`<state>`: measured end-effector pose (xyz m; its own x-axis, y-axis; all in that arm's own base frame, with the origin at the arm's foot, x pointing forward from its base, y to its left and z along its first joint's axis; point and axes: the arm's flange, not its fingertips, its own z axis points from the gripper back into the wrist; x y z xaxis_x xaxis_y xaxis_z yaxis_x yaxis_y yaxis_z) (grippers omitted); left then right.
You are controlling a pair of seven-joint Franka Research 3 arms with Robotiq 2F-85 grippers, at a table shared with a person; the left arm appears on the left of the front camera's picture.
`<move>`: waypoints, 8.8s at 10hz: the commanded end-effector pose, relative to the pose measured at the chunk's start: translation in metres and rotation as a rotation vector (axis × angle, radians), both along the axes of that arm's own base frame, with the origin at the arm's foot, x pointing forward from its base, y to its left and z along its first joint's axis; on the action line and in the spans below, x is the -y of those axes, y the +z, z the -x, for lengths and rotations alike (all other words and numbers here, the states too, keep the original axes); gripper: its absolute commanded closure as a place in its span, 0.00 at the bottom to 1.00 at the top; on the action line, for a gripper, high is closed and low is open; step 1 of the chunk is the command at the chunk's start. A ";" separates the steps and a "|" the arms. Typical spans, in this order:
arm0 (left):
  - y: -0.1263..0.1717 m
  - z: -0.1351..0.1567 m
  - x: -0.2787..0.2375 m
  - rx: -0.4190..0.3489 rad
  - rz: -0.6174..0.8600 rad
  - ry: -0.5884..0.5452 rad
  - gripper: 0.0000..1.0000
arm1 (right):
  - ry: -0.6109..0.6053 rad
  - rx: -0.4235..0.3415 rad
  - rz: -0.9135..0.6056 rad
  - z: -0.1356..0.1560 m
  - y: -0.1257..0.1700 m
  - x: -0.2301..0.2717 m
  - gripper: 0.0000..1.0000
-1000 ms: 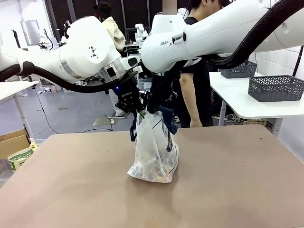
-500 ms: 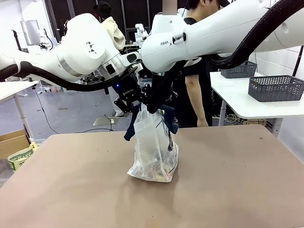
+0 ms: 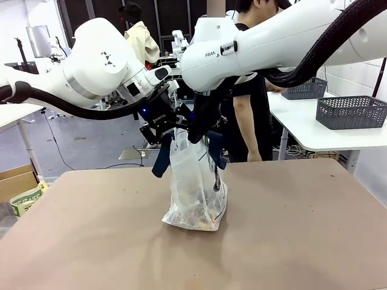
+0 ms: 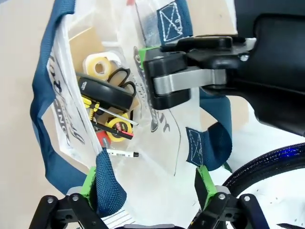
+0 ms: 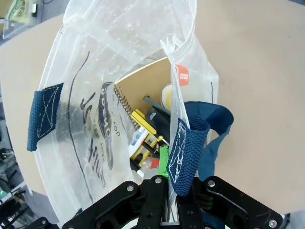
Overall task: Transfer purchased items from the store into the shopping bag.
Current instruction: Move the Reusable shopping bag to the right side of the table.
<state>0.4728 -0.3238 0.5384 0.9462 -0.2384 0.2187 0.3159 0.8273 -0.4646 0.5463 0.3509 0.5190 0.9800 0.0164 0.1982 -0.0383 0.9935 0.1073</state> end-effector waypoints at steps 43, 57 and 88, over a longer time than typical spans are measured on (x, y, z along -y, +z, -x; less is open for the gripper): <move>-0.026 0.012 0.036 0.085 -0.116 -0.103 1.00 | 0.453 0.134 -0.161 0.023 0.038 0.140 0.00; -0.026 0.012 0.036 0.085 -0.116 -0.103 1.00 | 0.912 0.502 -0.313 0.053 0.038 0.246 0.00; -0.028 -0.002 -0.324 0.011 -0.727 0.516 1.00 | 0.912 0.502 -0.313 0.053 0.038 0.246 0.00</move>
